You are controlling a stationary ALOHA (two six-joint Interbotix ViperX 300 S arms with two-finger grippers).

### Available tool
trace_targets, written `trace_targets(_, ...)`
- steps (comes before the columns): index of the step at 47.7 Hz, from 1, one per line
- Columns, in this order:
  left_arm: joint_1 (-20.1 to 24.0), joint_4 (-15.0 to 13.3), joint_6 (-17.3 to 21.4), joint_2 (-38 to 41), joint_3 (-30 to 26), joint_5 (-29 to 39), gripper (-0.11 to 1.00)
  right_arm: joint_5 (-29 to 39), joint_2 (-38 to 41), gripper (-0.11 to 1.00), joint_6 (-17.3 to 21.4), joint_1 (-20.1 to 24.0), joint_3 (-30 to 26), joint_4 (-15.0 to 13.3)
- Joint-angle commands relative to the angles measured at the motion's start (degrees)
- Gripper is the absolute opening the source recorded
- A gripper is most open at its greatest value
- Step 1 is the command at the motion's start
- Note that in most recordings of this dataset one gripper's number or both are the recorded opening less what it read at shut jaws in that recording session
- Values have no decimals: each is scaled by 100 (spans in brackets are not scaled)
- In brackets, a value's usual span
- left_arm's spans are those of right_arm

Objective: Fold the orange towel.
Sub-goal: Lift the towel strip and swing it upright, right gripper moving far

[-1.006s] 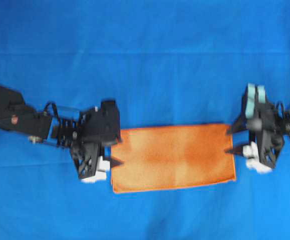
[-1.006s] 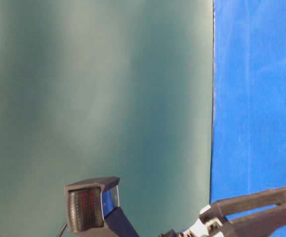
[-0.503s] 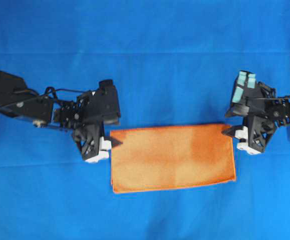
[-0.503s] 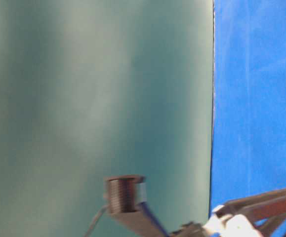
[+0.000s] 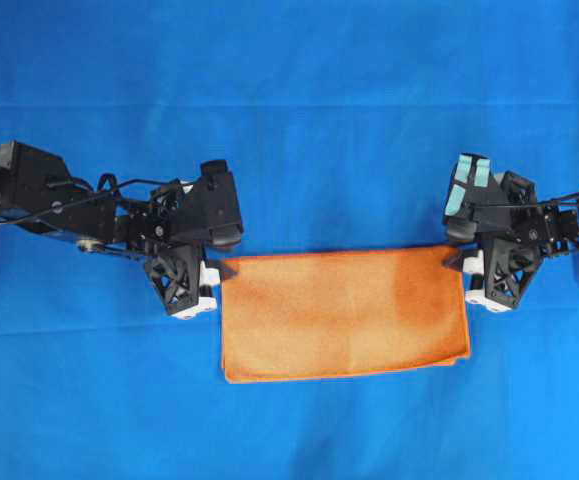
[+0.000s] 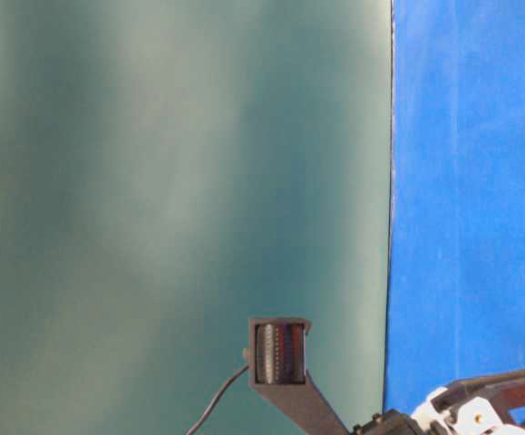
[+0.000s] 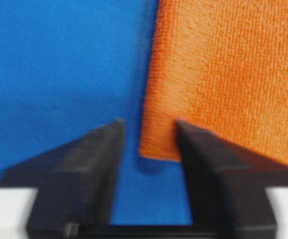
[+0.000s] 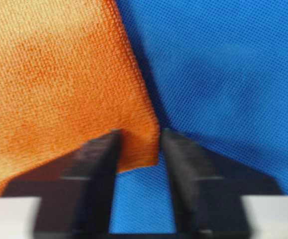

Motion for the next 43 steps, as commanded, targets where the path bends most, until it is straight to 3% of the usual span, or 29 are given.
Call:
trace_targets(1,-9,9,9,-35,-141,211,22,-114,-35,24,9,114,-62,0)
trace_targets(4,-9,9,18,-9,-202,272,8,-185,-35,6,9,193,-62,0)
trace_targets(6,-9,9,26,9,-246,308,2,-229,-35,3,18,246,-62,9)
trace_targets(23,70,9,9,-281,-343,545,1,-167,-220,3,26,272,-70,70)
trace_targets(43,62,9,0,-1397,-686,1380,1,1301,-2065,3,18,272,-369,35)
